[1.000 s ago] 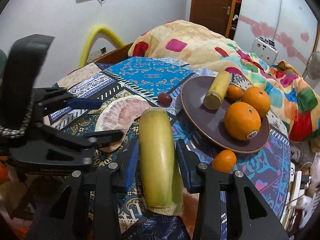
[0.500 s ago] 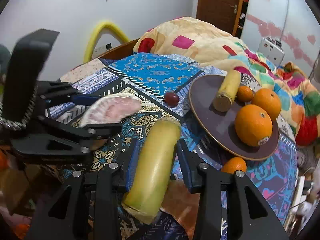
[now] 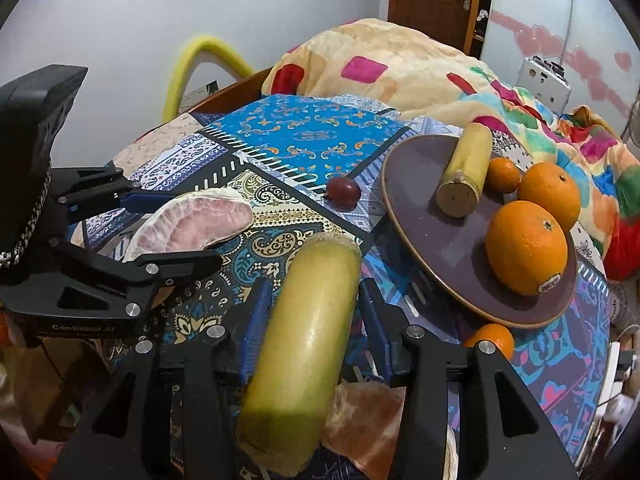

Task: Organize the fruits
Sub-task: 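Grasp the pink pomelo slice with the left tool while the right tool lifts the cylinder, then carry the pomelo slice with the left tool while the right tool carries the cylinder toward the plate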

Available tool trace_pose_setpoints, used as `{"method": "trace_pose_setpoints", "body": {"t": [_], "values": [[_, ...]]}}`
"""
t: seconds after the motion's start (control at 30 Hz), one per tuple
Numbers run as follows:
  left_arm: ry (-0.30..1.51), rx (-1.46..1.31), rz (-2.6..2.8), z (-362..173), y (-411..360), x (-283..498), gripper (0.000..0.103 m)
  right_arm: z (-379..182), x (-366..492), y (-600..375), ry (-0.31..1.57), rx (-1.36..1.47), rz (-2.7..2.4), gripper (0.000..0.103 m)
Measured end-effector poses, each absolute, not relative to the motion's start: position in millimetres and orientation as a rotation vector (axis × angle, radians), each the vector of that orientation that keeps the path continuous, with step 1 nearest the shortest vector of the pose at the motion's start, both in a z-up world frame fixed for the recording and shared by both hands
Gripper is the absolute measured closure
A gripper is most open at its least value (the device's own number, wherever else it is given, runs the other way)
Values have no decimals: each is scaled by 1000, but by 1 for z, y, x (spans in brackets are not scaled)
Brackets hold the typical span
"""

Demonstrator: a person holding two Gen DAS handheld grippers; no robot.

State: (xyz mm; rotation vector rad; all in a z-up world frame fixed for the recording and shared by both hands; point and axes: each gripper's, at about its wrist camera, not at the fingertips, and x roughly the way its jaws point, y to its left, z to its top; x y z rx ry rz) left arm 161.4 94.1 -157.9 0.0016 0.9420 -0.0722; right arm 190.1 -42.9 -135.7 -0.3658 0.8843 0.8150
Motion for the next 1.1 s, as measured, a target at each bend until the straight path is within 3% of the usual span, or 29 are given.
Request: {"method": "trace_pose_setpoints", "body": {"t": [0.03, 0.23, 0.73, 1.1], "values": [[936, 11, -72, -158, 93, 161, 54, -136, 190, -43, 883, -361, 815, 61], [936, 4, -67, -155, 92, 160, 55, -131, 189, -47, 867, -323, 814, 63], [745, 44, -78, -89, 65, 135, 56, -58, 168, -91, 668, -233, 770, 66], [644, 18, -91, -54, 54, 163, 56, -35, 203, -119, 616, -142, 681, 67]]}}
